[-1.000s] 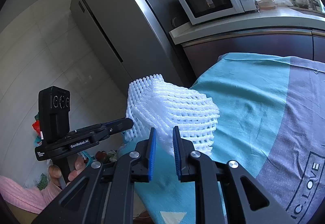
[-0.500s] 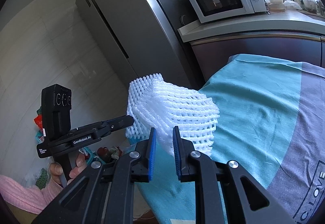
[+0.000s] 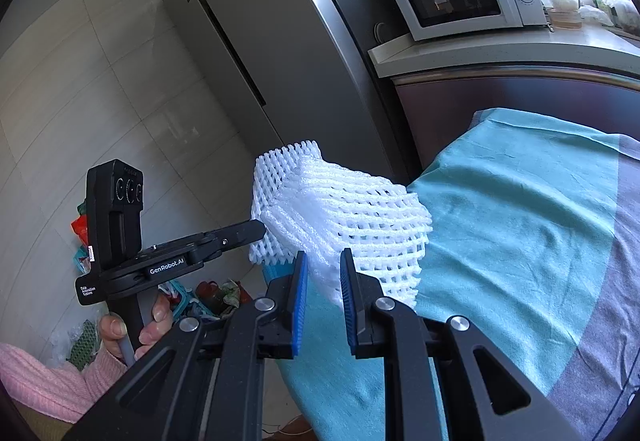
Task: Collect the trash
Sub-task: 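Carry both white foam nettings over to the teal bin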
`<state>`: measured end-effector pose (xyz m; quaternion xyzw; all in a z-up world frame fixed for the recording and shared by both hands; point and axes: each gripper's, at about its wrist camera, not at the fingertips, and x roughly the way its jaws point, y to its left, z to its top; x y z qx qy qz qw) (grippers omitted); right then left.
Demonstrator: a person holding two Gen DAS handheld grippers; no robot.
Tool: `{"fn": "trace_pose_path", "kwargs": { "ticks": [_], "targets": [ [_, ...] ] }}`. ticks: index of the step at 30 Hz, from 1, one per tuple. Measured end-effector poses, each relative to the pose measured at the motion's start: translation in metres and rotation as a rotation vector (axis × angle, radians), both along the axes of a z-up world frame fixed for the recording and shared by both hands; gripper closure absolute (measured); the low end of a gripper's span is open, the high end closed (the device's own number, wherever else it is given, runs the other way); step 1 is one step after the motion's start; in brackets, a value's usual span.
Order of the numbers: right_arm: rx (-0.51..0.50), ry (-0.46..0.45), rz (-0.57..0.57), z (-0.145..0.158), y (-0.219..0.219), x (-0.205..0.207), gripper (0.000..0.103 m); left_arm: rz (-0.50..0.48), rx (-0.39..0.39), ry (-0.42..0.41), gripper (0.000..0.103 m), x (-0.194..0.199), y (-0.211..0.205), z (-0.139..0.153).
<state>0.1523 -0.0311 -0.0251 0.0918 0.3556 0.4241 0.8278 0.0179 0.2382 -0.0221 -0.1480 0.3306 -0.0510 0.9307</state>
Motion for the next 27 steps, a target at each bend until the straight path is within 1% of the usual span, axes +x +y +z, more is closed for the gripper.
{"fn": "trace_pose_path", "kwargs": {
  "ticks": [13, 27],
  "targets": [
    [-0.006, -0.006, 0.054, 0.004, 0.026, 0.003, 0.088, 0.061, 0.004, -0.003, 0.092, 0.001, 0.026, 0.001],
    [-0.01, -0.011, 0.115, 0.008, 0.053, 0.003, 0.088, 0.104, 0.004, 0.024, 0.092, 0.006, 0.041, -0.01]
  ]
}}
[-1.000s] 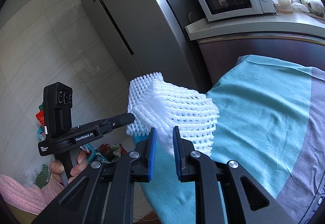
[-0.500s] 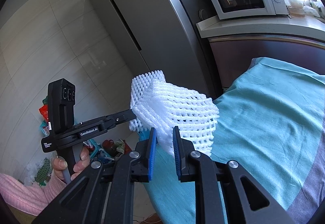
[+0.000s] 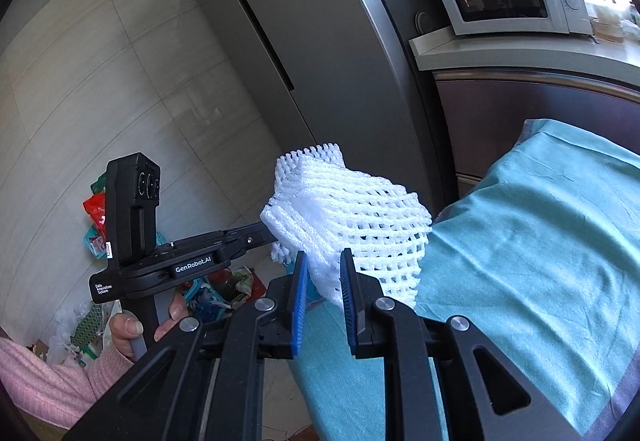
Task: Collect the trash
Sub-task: 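Carry both white foam nettings over to the teal bin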
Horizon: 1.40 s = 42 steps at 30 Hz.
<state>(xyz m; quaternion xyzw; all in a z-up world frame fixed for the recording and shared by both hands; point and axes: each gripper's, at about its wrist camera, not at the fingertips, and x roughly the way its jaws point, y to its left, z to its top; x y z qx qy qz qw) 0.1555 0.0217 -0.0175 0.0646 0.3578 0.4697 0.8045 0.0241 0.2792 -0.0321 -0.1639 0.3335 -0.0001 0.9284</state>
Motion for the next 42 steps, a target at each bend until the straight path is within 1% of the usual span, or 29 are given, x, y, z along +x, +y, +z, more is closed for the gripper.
{"fn": "trace_pose_path", "kwargs": {
  "ticks": [16, 30, 42],
  "targets": [
    [-0.002, 0.005, 0.064, 0.004, 0.028, 0.004, 0.088, 0.052, 0.011, 0.022, 0.092, 0.002, 0.016, -0.011],
    [-0.003, 0.046, 0.105, -0.006, 0.052, 0.017, 0.088, 0.085, 0.036, 0.038, 0.092, 0.006, 0.023, -0.018],
    [-0.009, 0.084, 0.124, -0.016, 0.069, 0.025, 0.088, 0.103, 0.038, 0.073, 0.092, 0.013, 0.029, -0.03]
  ]
}}
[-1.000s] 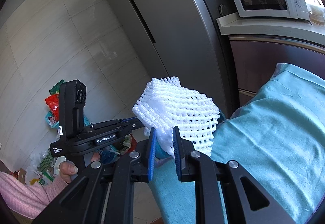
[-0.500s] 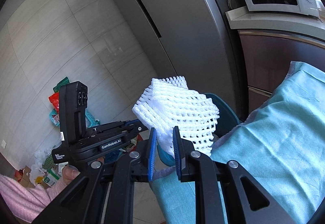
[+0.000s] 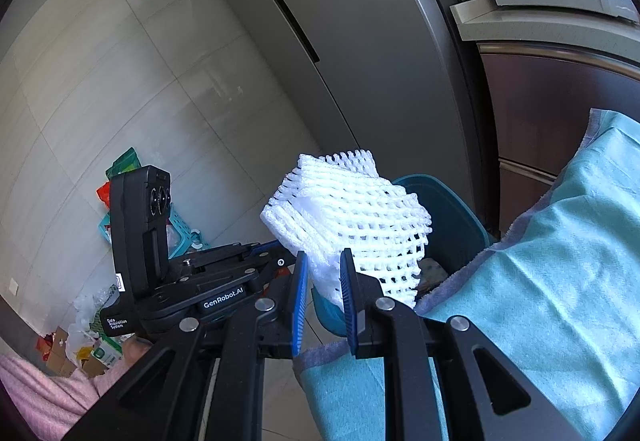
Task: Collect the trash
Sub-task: 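Carry both white foam nettings over to the teal bin, then open both grippers over the teal bin to drop the nettings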
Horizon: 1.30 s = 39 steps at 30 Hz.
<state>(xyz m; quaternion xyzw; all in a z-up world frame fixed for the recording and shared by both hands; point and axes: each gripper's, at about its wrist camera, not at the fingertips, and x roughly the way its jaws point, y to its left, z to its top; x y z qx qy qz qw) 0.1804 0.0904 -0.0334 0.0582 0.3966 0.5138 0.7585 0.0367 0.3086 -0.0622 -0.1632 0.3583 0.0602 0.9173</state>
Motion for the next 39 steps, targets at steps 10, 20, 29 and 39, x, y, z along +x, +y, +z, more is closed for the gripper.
{"fn": "trace_pose_path", "kwargs": {
  "ticks": [10, 20, 29, 39],
  "targets": [
    [-0.014, 0.025, -0.007, -0.007, 0.01, 0.009, 0.088, 0.019, 0.0, 0.027, 0.092, 0.007, 0.005, -0.01],
    [-0.04, 0.055, -0.019, -0.019, 0.021, 0.017, 0.088, 0.035, -0.004, 0.062, 0.092, 0.016, 0.008, -0.024],
    [-0.075, 0.086, -0.037, -0.03, 0.033, 0.025, 0.088, 0.048, -0.013, 0.087, 0.092, 0.027, 0.008, -0.036],
    [-0.127, 0.156, -0.078, -0.048, 0.04, 0.037, 0.083, 0.054, -0.043, 0.122, 0.09, 0.046, 0.012, -0.056]
  ]
}}
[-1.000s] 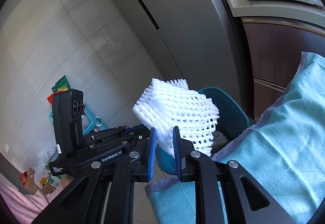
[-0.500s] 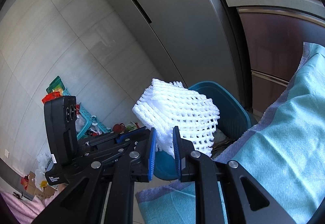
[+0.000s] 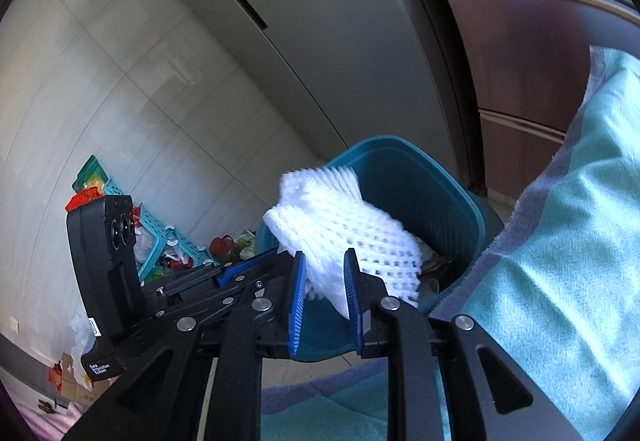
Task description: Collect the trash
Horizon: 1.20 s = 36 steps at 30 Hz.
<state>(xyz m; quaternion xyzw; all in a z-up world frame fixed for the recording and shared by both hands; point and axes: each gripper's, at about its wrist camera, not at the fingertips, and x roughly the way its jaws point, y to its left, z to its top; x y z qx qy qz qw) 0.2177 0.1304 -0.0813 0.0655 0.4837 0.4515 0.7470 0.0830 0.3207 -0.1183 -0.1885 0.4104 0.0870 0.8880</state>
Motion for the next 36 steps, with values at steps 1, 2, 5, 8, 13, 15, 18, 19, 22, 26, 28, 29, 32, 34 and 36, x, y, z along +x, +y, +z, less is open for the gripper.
{"fn": "trace_pose_path", "kwargs": {
  "ticks": [1, 2, 5, 8, 13, 15, 18, 19, 22, 26, 28, 29, 32, 34, 36],
  "targets": [
    [-0.001, 0.002, -0.003, 0.0, 0.0, 0.0, 0.083, -0.002, -0.008, 0.002, 0.09, 0.001, 0.0, -0.003],
    [-0.001, 0.002, -0.004, 0.0, 0.0, -0.001, 0.083, -0.002, -0.015, 0.004, 0.09, 0.002, 0.001, -0.006],
    [-0.001, -0.003, -0.011, 0.0, -0.001, -0.003, 0.08, -0.001, -0.024, 0.021, 0.082, 0.005, 0.004, -0.015],
    [0.002, -0.006, -0.026, 0.0, -0.002, -0.002, 0.072, 0.006, -0.024, 0.022, 0.079, 0.002, 0.006, -0.019],
    [0.012, -0.01, -0.032, 0.001, -0.007, 0.0, 0.069, 0.022, -0.031, -0.003, 0.074, -0.007, 0.009, -0.016],
    [0.019, -0.021, -0.033, 0.004, -0.012, -0.004, 0.069, 0.018, -0.033, -0.02, 0.071, -0.012, 0.008, -0.012],
    [0.029, -0.051, -0.044, 0.01, -0.026, -0.009, 0.065, 0.004, -0.014, -0.056, 0.063, -0.019, 0.001, -0.001],
    [0.028, -0.07, -0.049, 0.013, -0.032, -0.013, 0.06, -0.004, -0.005, -0.073, 0.061, -0.022, -0.002, 0.005],
    [0.031, -0.135, -0.066, 0.027, -0.053, -0.026, 0.05, -0.034, 0.023, -0.124, 0.049, -0.03, -0.015, 0.021],
    [0.019, -0.233, -0.116, 0.042, -0.086, -0.047, 0.034, -0.072, 0.09, -0.208, 0.021, -0.043, -0.041, 0.045],
    [0.008, -0.278, -0.153, 0.048, -0.106, -0.058, 0.03, -0.09, 0.136, -0.255, 0.007, -0.05, -0.059, 0.057],
    [0.004, -0.299, -0.179, 0.05, -0.117, -0.063, 0.024, -0.095, 0.159, -0.278, 0.005, -0.053, -0.068, 0.063],
    [-0.008, -0.351, -0.261, 0.055, -0.148, -0.078, 0.013, -0.13, 0.205, -0.32, 0.005, -0.061, -0.096, 0.072],
    [-0.03, -0.387, -0.327, 0.057, -0.17, -0.089, 0.006, -0.144, 0.246, -0.342, 0.005, -0.065, -0.117, 0.076],
    [-0.05, -0.408, -0.371, 0.056, -0.184, -0.097, 0.007, -0.155, 0.268, -0.365, 0.005, -0.069, -0.134, 0.079]
  ]
}}
